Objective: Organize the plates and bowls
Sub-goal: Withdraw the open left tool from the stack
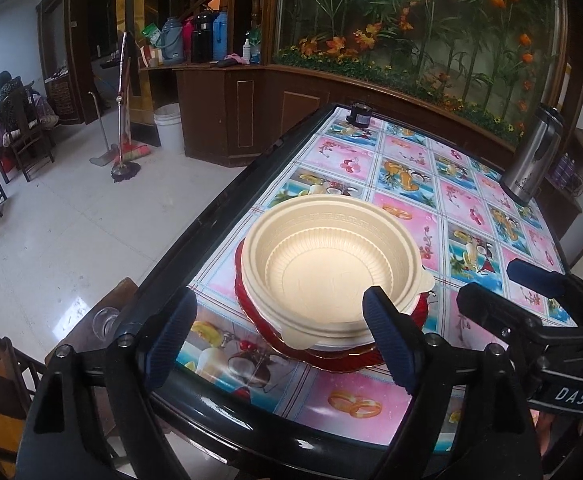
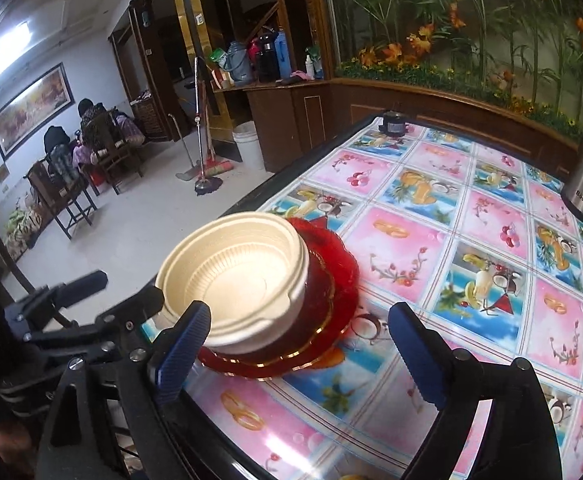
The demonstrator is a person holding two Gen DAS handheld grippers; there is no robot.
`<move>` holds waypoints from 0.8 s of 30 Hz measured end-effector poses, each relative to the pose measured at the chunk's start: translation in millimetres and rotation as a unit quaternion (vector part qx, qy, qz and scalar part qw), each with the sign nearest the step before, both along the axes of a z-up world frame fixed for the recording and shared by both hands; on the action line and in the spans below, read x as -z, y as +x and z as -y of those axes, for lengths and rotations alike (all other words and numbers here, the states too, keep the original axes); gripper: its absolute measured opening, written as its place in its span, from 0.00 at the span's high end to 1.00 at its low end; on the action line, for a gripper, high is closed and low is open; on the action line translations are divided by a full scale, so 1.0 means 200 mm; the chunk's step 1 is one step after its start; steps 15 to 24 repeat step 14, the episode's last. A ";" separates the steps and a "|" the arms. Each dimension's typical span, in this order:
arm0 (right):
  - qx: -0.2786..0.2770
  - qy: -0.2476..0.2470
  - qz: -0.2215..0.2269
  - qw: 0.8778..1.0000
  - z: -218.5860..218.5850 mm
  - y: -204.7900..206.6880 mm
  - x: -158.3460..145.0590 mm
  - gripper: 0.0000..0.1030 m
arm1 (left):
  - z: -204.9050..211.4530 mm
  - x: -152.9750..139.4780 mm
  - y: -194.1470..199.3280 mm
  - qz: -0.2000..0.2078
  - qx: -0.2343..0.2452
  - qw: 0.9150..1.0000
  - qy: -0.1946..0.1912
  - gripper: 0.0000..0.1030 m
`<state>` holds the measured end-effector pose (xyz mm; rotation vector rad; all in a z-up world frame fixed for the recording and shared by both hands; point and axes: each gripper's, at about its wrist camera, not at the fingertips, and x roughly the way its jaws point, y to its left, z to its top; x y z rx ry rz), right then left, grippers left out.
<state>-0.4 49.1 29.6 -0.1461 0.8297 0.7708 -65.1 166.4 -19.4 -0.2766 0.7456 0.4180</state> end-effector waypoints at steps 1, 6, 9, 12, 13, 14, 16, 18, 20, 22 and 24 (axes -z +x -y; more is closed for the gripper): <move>0.001 -0.001 -0.001 1.000 0.01 0.00 0.01 0.11 | 0.00 0.00 0.01 -0.002 0.004 1.000 -0.006 0.11; -0.001 -0.001 -0.010 1.000 0.02 0.00 0.04 0.11 | -0.01 0.03 0.02 -0.013 0.002 1.000 -0.012 0.00; -0.004 0.002 -0.011 1.000 0.03 -0.01 0.04 0.11 | 0.00 0.02 0.02 -0.010 0.003 1.000 -0.003 0.00; -0.005 0.003 -0.010 1.000 0.03 -0.01 0.04 0.11 | 0.00 0.02 0.02 -0.010 0.003 1.000 0.000 0.00; -0.006 0.005 -0.010 1.000 0.03 -0.01 0.03 0.11 | 0.00 0.02 0.02 -0.010 0.003 1.000 0.000 0.00; -0.006 0.005 -0.009 1.000 0.03 -0.02 0.03 0.11 | 0.00 0.03 0.03 -0.012 0.003 1.000 0.001 0.00; -0.006 0.005 -0.009 1.000 0.03 -0.02 0.03 0.11 | 0.00 0.03 0.03 -0.012 0.003 1.000 0.001 0.00; -0.006 0.005 -0.009 1.000 0.03 -0.02 0.03 0.11 | 0.00 0.03 0.03 -0.012 0.003 1.000 0.001 0.00; -0.006 0.005 -0.009 1.000 0.03 -0.02 0.03 0.11 | 0.00 0.03 0.03 -0.012 0.003 1.000 0.001 0.00; -0.006 0.005 -0.009 1.000 0.03 -0.02 0.03 0.11 | 0.00 0.03 0.03 -0.012 0.003 1.000 0.001 0.00; -0.006 0.005 -0.009 1.000 0.03 -0.02 0.03 0.11 | 0.00 0.03 0.03 -0.012 0.003 1.000 0.001 0.00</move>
